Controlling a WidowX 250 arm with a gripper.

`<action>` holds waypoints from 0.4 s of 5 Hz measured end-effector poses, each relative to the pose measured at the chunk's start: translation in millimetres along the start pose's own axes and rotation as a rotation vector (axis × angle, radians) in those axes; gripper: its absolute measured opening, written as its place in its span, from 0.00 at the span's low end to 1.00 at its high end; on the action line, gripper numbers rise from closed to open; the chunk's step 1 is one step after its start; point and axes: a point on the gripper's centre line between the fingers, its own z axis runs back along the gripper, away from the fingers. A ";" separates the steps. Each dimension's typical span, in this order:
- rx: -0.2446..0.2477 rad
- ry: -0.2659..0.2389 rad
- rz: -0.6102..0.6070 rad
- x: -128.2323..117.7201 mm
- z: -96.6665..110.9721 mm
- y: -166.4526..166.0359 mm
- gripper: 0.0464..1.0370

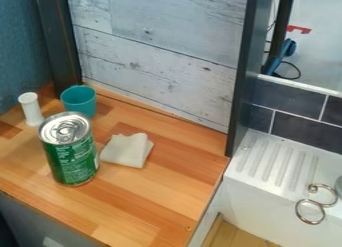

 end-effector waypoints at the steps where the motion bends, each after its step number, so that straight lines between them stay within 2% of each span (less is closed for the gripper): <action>1: -0.056 0.024 0.051 3.2 -44.5 -2.4 0.57; 2: -0.093 0.060 0.108 9.8 -71.4 -5.9 0.57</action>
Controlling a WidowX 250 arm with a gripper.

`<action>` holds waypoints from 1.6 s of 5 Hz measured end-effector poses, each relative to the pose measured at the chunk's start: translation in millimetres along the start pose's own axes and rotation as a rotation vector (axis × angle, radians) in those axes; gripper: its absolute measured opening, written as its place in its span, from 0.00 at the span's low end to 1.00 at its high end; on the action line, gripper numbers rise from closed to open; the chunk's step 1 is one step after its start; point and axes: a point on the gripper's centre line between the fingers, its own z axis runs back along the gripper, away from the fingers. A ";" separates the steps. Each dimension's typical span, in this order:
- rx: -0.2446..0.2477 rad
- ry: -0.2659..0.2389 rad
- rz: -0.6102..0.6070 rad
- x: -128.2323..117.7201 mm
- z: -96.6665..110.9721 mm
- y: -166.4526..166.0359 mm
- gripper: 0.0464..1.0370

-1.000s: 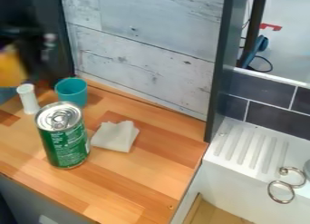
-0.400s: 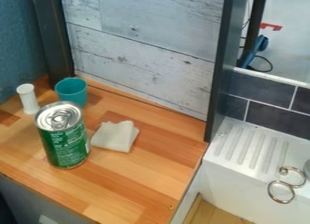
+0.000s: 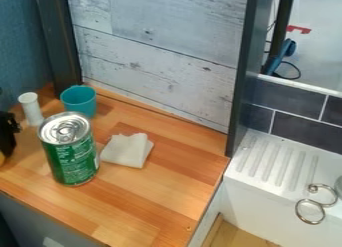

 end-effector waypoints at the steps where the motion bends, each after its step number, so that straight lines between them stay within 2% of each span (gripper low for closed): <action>1: -0.004 0.011 0.004 12.1 -6.8 -7.6 0.62; 2: 0.048 0.037 0.088 6.9 -5.9 -13.1 0.92; 3: 0.079 -0.091 0.173 3.3 47.2 -18.9 0.97; 4: 0.079 -0.172 0.208 -5.0 91.3 -29.3 0.97; 5: 0.081 -0.161 0.176 -17.7 114.9 -42.2 0.97; 6: 0.039 -0.064 -0.059 -36.1 130.0 -78.7 0.97; 7: 0.036 0.033 -0.306 -60.9 135.6 -122.3 0.97; 8: 0.013 0.088 -0.545 -89.4 131.3 -148.3 0.97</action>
